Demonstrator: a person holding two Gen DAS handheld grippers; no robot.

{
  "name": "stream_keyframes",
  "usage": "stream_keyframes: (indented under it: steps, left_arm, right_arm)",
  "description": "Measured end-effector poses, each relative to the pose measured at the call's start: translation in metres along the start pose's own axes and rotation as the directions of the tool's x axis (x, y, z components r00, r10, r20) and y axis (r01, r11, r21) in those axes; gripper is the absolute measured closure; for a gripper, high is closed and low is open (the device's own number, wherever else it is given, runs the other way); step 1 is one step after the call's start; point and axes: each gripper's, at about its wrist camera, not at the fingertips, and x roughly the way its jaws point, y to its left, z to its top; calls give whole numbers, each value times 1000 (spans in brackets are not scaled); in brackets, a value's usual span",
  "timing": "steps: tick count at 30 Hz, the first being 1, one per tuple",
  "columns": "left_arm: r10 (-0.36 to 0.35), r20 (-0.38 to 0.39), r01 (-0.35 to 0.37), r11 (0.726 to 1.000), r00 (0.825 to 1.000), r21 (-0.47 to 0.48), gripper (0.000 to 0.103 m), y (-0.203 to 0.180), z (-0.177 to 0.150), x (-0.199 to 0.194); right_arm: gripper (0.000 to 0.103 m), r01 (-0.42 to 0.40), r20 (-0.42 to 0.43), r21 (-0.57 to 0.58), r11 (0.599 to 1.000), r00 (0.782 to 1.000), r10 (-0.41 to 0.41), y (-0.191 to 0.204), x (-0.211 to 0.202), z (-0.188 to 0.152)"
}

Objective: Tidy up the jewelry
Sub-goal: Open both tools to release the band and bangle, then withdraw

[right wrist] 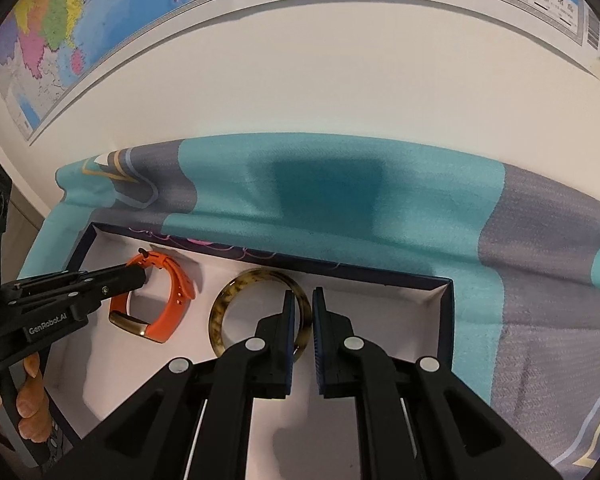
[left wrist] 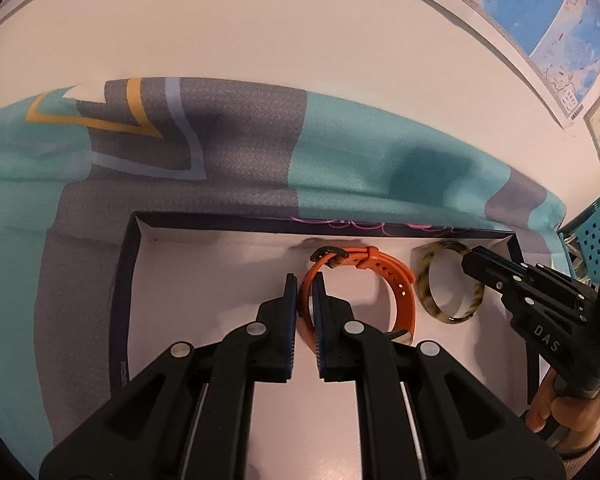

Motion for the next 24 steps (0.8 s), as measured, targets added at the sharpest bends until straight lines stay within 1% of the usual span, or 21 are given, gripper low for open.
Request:
stream_keyframes:
  steps: [1, 2, 3, 4, 5, 8, 9, 11, 13, 15, 16, 17, 21, 24]
  left_arm:
    - [5, -6, -5, 1000, 1000, 2, 93, -1, 1, 1]
    - [8, -6, -8, 1000, 1000, -3, 89, -1, 3, 0]
    - [7, -6, -7, 1000, 1000, -5, 85, -2, 2, 0]
    - [9, -1, -9, 1000, 1000, -7, 78, -2, 2, -1]
    - [17, 12, -17, 1000, 1000, -9, 73, -2, 1, -4]
    - [24, 50, -24, 1000, 998, -2, 69, -1, -3, -14]
    - [24, 74, -24, 1000, 997, 1, 69, -1, -6, -22]
    - [20, 117, -22, 1000, 993, 21, 64, -1, -13, -38]
    - [10, 171, -18, 999, 985, 50, 60, -2, -25, -60]
    - [-16, 215, -5, 995, 977, 95, 57, -4, -40, -82]
    - [-31, 230, 3, 993, 973, 120, 55, -5, -48, -92]
    - [-39, 247, 2, 989, 968, 148, 54, -7, -60, -103]
    - [-78, 272, 15, 974, 959, 228, 54, -12, -98, -128]
    - [-113, 260, 43, 964, 959, 262, 53, -8, -125, -140]
  right_arm:
    - [95, 4, 4, 2, 1000, 1000, -4, 0, -1, 0]
    - [95, 8, 13, 3, 1000, 1000, -8, 0, -3, -1]
    - [92, 6, 19, 2, 1000, 1000, -6, 0, -4, 0]
    - [90, 6, 27, 3, 1000, 1000, -6, 0, -6, -1]
    - [84, 10, 38, 3, 1000, 999, -10, 0, -9, -2]
    - [80, -18, 81, -3, 1000, 997, 18, 1, -25, -8]
    - [76, -31, 101, -16, 999, 994, 33, 3, -34, -12]
    - [71, -68, 144, -49, 996, 987, 74, 7, -56, -24]
    - [69, -98, 176, -87, 991, 978, 112, 11, -75, -38]
    - [62, -122, 197, -129, 984, 970, 146, 14, -93, -53]
    - [60, -118, 210, -150, 982, 966, 148, 16, -103, -63]
    - [59, -118, 217, -160, 980, 964, 151, 16, -109, -69]
    - [59, -150, 215, -191, 970, 958, 191, 13, -130, -109]
    - [59, -124, 206, -212, 969, 964, 168, 15, -136, -139]
